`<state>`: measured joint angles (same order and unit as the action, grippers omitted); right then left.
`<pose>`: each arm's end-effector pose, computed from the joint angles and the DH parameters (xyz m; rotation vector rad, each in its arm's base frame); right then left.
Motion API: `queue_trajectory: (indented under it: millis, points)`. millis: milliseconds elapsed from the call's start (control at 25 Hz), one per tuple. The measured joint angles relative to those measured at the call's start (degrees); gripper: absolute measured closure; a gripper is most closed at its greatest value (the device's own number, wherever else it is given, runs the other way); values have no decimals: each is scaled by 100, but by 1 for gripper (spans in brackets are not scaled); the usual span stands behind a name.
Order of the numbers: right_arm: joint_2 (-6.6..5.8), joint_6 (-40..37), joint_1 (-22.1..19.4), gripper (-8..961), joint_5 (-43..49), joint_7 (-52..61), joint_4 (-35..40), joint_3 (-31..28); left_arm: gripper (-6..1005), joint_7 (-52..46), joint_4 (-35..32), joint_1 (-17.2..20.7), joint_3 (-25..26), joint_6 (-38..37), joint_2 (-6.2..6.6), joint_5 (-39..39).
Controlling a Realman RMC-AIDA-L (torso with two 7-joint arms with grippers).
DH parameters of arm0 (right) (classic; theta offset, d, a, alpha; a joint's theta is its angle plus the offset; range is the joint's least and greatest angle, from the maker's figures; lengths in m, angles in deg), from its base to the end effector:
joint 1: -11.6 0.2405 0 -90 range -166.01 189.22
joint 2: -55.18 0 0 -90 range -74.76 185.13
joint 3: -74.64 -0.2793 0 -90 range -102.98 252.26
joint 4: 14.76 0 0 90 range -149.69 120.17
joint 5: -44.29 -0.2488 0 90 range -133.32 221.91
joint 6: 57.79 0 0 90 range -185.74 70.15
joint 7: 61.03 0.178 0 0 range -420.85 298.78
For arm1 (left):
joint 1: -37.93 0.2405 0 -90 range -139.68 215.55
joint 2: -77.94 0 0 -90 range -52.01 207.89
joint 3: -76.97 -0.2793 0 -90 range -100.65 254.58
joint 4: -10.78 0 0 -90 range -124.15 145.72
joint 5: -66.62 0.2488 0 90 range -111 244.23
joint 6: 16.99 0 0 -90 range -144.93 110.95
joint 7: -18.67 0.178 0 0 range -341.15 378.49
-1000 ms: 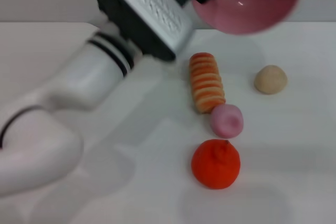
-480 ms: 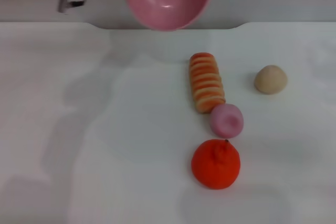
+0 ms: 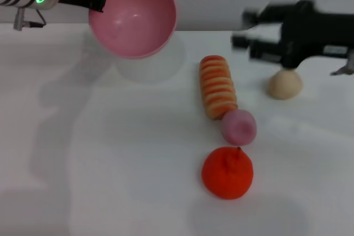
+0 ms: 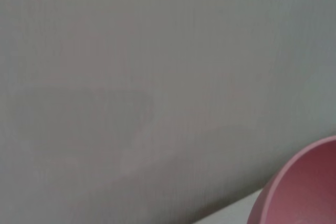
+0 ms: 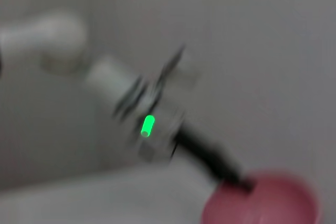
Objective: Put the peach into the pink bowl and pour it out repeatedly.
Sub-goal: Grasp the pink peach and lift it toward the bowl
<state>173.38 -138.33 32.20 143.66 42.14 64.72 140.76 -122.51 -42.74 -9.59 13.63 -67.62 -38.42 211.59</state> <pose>0.1625 0.3979 0.0273 -2.6750 0.2932 0.6448 -0.1892 0.5554 0.0075 -2.1888 -0.8293 -0.0791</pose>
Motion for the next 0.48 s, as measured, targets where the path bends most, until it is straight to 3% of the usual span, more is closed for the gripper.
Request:
queue_trajectory:
  millis: [40, 80, 200, 480]
  points:
    - [-6, -454, 360, 483, 1077, 1014, 357, -30, 966, -8, -3, 127, 53, -126, 36, 5]
    - [-6, -454, 360, 483, 1077, 1014, 357, -30, 966, -8, -3, 127, 53, -126, 36, 5]
    - [2, -998, 870, 483, 2441, 1954, 638, 57, 966, -14, 3, 204, 42, -163, 39, 20]
    - [36, -983, 1456, 482, 4000, 2679, 113, 759, 966, 31, 0, 237, 22, -171, 33, 22]
